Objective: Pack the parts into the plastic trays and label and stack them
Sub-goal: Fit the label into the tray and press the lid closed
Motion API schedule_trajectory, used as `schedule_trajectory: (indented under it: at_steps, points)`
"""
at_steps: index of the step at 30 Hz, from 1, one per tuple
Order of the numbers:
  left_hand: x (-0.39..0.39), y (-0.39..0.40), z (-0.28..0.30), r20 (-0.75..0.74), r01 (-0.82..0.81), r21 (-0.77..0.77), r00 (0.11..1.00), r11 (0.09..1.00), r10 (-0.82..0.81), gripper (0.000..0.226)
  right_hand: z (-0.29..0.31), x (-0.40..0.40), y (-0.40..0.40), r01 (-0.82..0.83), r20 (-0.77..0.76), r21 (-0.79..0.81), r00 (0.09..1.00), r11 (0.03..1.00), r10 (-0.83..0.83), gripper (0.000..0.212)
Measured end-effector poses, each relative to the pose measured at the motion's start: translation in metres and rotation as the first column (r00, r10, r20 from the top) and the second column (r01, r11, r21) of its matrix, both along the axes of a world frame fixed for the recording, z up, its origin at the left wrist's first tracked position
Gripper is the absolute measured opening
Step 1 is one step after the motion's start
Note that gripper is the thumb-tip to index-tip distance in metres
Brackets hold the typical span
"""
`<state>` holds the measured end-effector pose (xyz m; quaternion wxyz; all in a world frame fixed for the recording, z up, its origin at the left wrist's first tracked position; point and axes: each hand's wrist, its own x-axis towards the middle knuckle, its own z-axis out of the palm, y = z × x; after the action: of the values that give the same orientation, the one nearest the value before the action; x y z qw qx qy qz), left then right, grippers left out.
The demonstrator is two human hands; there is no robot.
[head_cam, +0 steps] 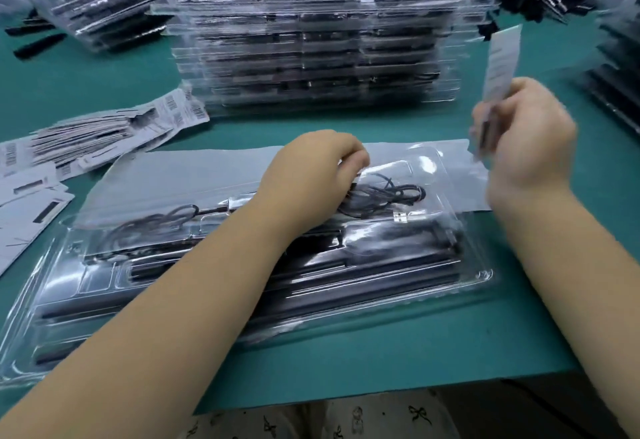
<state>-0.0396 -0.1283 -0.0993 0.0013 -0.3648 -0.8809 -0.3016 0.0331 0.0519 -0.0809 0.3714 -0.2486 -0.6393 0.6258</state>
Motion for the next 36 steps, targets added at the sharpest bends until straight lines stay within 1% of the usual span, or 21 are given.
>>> schedule_trajectory:
  at_steps: [2,3,5,6,7,8,9,10,13,15,17,18,19,21,22,23,25,28,31,33,36]
  points:
    - [0.0,0.0,0.0,0.019,-0.013,0.006,1.0,1.0,0.013,0.016,0.007,0.001,0.019,-0.055,0.013,-0.216,0.998,0.975,0.059,0.033]
    - [0.0,0.0,-0.001,0.008,-0.014,0.001,1.0,1.0,0.014,0.014,0.009,0.003,0.028,-0.101,0.071,-0.298,0.989,0.949,0.128,0.039]
    - [-0.001,-0.001,-0.001,-0.016,-0.014,-0.002,1.0,1.0,0.014,0.013,0.012,0.005,0.042,-0.146,0.253,-0.345,0.937,0.927,0.242,0.041]
    - [-0.001,-0.001,-0.002,-0.018,-0.014,0.0,1.0,1.0,0.014,0.013,0.01,0.006,0.048,-0.151,0.396,-0.251,0.886,0.956,0.244,0.036]
    - [-0.001,-0.001,-0.003,-0.018,-0.016,0.004,1.0,1.0,0.016,0.013,0.006,0.006,0.053,-0.186,0.559,-0.046,0.809,0.981,0.18,0.029]
    - [-0.001,-0.001,-0.003,-0.016,-0.018,0.005,1.0,1.0,0.018,0.013,0.002,0.004,0.055,-0.236,0.674,0.187,0.737,0.954,0.05,0.023]
    - [0.0,-0.001,-0.002,-0.011,-0.015,0.006,1.0,1.0,0.016,0.013,-0.004,0.002,0.056,-0.281,0.707,0.364,0.704,0.888,-0.068,0.017]
    - [0.001,-0.002,-0.002,-0.007,-0.009,0.015,1.0,1.0,0.009,0.013,-0.008,-0.001,0.056,-0.326,0.724,0.447,0.679,0.833,-0.123,0.018]
    - [0.002,-0.002,-0.002,-0.002,0.005,0.052,1.0,0.999,-0.005,0.012,-0.015,-0.002,0.049,-0.46,0.784,0.466,0.61,0.756,-0.113,0.043]
    - [0.001,-0.002,-0.003,0.005,0.009,0.066,1.0,0.998,-0.009,0.011,-0.013,0.002,0.048,-0.475,0.72,0.599,0.672,0.645,-0.173,0.048]
    - [0.0,-0.002,-0.003,0.023,0.015,0.081,1.0,0.997,-0.017,0.011,-0.007,0.007,0.043,-0.481,0.6,0.713,0.795,0.509,-0.088,0.036]
    - [0.0,-0.003,-0.003,0.028,0.021,0.088,0.999,0.996,-0.023,0.011,-0.005,0.008,0.04,-0.517,0.582,0.703,0.813,0.488,0.024,0.028]
    - [0.0,-0.003,-0.003,0.029,0.028,0.099,0.999,0.995,-0.031,0.011,-0.003,0.009,0.037,-0.584,0.589,0.643,0.79,0.496,0.167,0.027]
    - [0.001,-0.004,-0.003,0.031,0.041,0.138,0.998,0.99,-0.045,0.01,-0.003,0.012,0.029,-0.727,0.547,0.406,0.679,0.554,0.49,0.029]
    - [0.001,-0.005,-0.003,0.031,0.045,0.161,0.998,0.986,-0.051,0.01,-0.003,0.013,0.028,-0.777,0.504,0.287,0.62,0.56,0.601,0.02]
    - [0.001,-0.005,-0.003,0.028,0.049,0.175,0.998,0.983,-0.055,0.01,-0.004,0.013,0.026,-0.817,0.495,0.214,0.563,0.535,0.662,0.019]
    - [0.002,-0.005,-0.002,0.02,0.05,0.179,0.998,0.983,-0.054,0.01,-0.008,0.013,0.026,-0.883,0.566,0.19,0.456,0.429,0.687,0.026]
    - [0.002,-0.005,-0.001,0.024,0.045,0.181,0.998,0.982,-0.05,0.01,-0.011,0.013,0.025,-0.917,0.601,0.19,0.39,0.349,0.697,0.026]
    - [0.002,-0.005,0.0,0.033,0.044,0.178,0.998,0.983,-0.05,0.011,-0.014,0.012,0.02,-0.912,0.579,0.217,0.408,0.349,0.706,0.018]
    - [0.002,-0.004,0.0,0.037,0.041,0.175,0.998,0.984,-0.049,0.011,-0.015,0.011,0.018,-0.906,0.561,0.22,0.421,0.362,0.713,0.021]
    - [0.001,-0.005,0.0,0.041,0.039,0.165,0.998,0.986,-0.046,0.012,-0.015,0.009,0.017,-0.91,0.59,0.218,0.411,0.353,0.695,0.055]
